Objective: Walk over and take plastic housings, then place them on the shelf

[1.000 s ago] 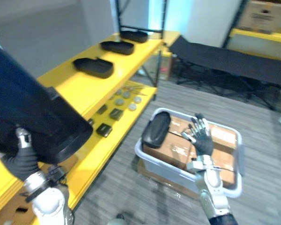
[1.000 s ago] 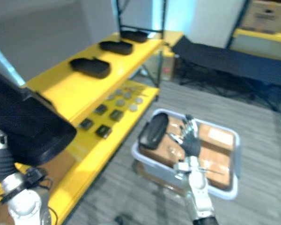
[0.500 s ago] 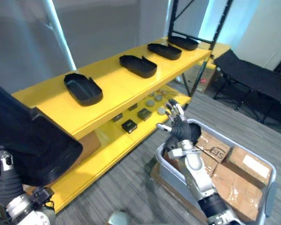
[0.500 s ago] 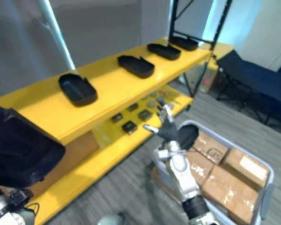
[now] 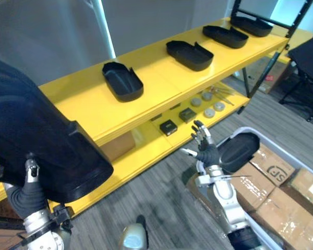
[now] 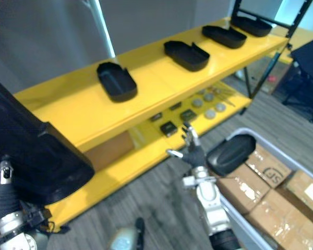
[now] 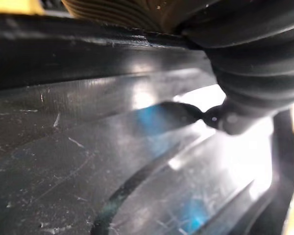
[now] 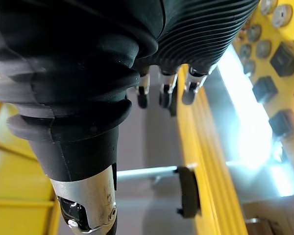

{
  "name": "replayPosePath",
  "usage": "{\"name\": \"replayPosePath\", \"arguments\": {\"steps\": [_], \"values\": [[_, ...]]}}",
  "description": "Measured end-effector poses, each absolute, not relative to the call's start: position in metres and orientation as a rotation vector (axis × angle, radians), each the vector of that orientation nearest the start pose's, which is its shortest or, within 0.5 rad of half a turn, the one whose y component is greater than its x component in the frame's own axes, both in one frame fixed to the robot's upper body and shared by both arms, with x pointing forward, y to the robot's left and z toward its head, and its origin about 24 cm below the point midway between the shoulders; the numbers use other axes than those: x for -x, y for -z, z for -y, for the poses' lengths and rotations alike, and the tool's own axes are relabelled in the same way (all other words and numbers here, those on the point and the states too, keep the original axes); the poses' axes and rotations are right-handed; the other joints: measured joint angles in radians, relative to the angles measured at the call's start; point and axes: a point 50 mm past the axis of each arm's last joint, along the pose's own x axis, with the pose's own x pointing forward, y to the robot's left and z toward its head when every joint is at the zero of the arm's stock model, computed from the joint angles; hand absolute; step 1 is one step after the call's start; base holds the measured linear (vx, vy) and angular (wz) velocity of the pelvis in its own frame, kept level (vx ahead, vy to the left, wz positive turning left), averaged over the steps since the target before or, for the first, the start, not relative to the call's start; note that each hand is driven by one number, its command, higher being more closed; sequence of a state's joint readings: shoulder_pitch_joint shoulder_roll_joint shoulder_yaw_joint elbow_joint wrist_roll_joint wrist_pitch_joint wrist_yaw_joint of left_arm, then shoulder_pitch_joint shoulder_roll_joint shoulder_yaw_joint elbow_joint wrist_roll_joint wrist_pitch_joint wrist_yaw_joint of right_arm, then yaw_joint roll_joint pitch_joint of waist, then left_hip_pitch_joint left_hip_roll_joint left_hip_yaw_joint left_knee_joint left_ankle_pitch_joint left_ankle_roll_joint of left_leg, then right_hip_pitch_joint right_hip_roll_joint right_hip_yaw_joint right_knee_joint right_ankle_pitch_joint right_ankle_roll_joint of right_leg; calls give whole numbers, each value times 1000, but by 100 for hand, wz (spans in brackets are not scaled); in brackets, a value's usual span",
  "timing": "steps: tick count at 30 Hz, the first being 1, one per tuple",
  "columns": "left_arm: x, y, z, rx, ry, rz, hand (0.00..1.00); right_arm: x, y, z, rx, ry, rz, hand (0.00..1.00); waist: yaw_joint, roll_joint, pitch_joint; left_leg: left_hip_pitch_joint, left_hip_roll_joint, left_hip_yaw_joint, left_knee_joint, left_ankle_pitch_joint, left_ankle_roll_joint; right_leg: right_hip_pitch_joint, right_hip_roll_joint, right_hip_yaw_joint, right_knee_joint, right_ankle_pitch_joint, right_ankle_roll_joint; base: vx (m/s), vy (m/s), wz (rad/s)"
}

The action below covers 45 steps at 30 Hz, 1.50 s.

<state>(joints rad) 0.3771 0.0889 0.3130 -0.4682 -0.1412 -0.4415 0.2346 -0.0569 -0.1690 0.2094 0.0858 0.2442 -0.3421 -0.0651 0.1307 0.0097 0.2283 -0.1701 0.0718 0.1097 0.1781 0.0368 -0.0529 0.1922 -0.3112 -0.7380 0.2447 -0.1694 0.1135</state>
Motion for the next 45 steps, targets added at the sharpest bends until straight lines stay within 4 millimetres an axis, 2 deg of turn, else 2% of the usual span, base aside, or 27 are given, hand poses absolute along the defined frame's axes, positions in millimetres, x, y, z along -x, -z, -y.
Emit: {"name": "replayPosePath", "arguments": {"steps": [2,3,5,8,10,11,13,14,16,17,19,21,23,24,25,26,28,29,30,32,33,34,35,37,39,41,45], "values": [[-150,-130,-248,-77,-544,634,100,-261,-70,138,-100,-120,300,0,2,15,28,-10,-5,-29,-27,38,-5,-22,-5,6,47,-22,4,-69,-44,55],[-150,-131,-247,-68,-556,643,100,-265,-76,140,-98,-114,322,0,4,21,46,-10,-14,-47,-49,59,-6,-34,-19,2,81,-40,29,-86,-50,44],[-150,-131,-248,-63,-567,646,100,-266,-78,143,-99,-101,335,0,8,25,61,-4,-22,-57,-71,74,-8,-35,-34,-4,111,-64,45,-72,-54,29],[-145,-131,-248,-79,-570,662,100,-262,-78,145,-120,-76,347,0,22,16,69,-2,-33,-81,-62,70,-15,-5,-47,-38,130,-82,64,11,-40,31],[-144,-134,-251,-110,-576,679,100,-261,-83,142,-155,-72,372,0,24,-2,76,2,-48,-95,-35,41,-13,30,-55,-51,132,-77,69,65,27,27],[-145,-136,-251,-136,-576,689,100,-260,-83,141,-166,-70,384,0,21,-9,80,8,-58,-104,-21,20,-7,34,-65,-28,168,-66,55,79,91,27],[-146,-138,-251,-153,-576,702,100,-259,-83,140,-170,-73,392,0,22,-10,79,26,-56,-109,-29,6,-3,-34,-91,86,304,-12,-36,70,113,15],[-146,-140,-252,-192,-578,704,100,-258,-84,137,-176,-83,406,0,19,-13,78,43,-54,-109,-40,-4,12,-99,-87,209,387,57,-104,88,97,6],[-149,-143,-252,-229,-566,710,100,-258,-85,138,-178,-78,416,0,8,-10,77,71,-51,-136,-73,-5,20,-165,-87,302,489,130,-102,128,69,28],[-155,-150,-253,-239,-555,740,100,-259,-89,135,-184,-96,434,0,-10,-8,73,85,-33,-184,-106,3,34,-207,-23,346,458,-27,-75,123,-2,46],[-168,-154,-253,-207,-553,761,100,-262,-95,134,-169,-126,465,0,-14,-5,73,99,-27,-221,-116,6,38,-238,60,374,312,-86,-97,125,-19,49],[-180,-149,-255,-159,-556,735,100,-260,-102,133,-167,-145,495,0,-37,-3,74,99,-36,-270,-114,4,33,-283,120,462,219,-82,-93,105,-67,78],[-189,-141,-250,-125,-551,687,100,-253,-112,133,-173,-159,545,0,-84,-1,70,98,-59,-374,-116,2,17,-286,181,587,104,-58,-60,136,-151,142],[-190,-140,-248,-121,-542,685,100,-252,-115,133,-174,-161,559,0,-88,-10,65,98,-72,-398,-118,1,7,-273,182,600,74,-57,-60,156,-298,152],[-190,-137,-245,-115,-529,668,100,-251,-119,132,-170,-164,578,0,-87,-29,52,100,-84,-397,-137,-6,-2,-242,174,594,38,-6,-41,123,-271,150],[-189,-132,-242,-108,-523,648,100,-251,-120,135,-150,-155,580,0,-94,-10,40,98,-58,-356,-148,-7,-2,-208,175,538,22,8,-39,165,-282,184],[-188,-127,-237,-86,-519,629,100,-253,-122,143,-99,-137,588,0,-91,26,13,77,18,-173,-133,-6,4,-152,184,422,-27,16,-51,177,-133,165],[-189,-127,-235,-76,-509,632,100,-254,-126,152,-60,-118,600,0,-93,48,-4,60,54,-27,-126,-7,1,-117,187,348,-46,16,-53,221,-124,167],[-192,-128,-230,-65,-481,637,100,-255,-132,163,-30,-85,618,0,-92,63,-16,65,75,102,-134,26,12,-104,187,297,-44,15,-54,217,-115,160],[-196,-130,-224,-59,-432,650,100,-258,-138,178,-3,-26,639,0,-94,94,-33,84,76,148,-176,123,21,-126,177,275,31,11,-51,146,-24,92],[-195,-131,-222,-60,-419,656,100,-263,-143,178,-13,-16,654,0,-87,88,-30,101,85,139,-180,128,24,-169,157,298,99,-32,-68,66,3,23],[-195,-131,-224,-67,-419,655,100,-264,-144,176,-26,-20,659,0,-88,61,-32,109,72,139,-181,128,24,-168,145,315,50,-6,-65,22,-46,-11],[-195,-129,-226,-70,-417,642,100,-263,-144,175,-47,-11,671,0,-99,31,-38,117,56,127,-178,119,12,-150,140,336,32,-19,-41,19,-44,-8],[-195,-126,-222,-67,-398,628,100,-261,-147,179,-59,22,698,0,-105,26,-40,121,64,121,-180,104,-8,-156,150,358,11,-18,-40,59,-52,-35],[-194,-125,-220,-77,-373,617,100,-258,-146,182,-54,55,700,0,-119,38,-42,146,64,123,-216,95,-22,-153,155,385,-8,-9,-25,65,18,-49],[-196,-125,-217,-117,-360,615,100,-249,-134,188,-50,147,659,0,-147,46,-44,188,48,151,-255,80,-41,-146,144,413,-21,8,-2,33,121,-38],[-201,-129,-217,-155,-317,609,100,-228,-115,193,-109,258,606,0,-155,45,-44,210,16,192,-258,59,-21,-118,121,443,-96,57,28,0,139,-30]]}}
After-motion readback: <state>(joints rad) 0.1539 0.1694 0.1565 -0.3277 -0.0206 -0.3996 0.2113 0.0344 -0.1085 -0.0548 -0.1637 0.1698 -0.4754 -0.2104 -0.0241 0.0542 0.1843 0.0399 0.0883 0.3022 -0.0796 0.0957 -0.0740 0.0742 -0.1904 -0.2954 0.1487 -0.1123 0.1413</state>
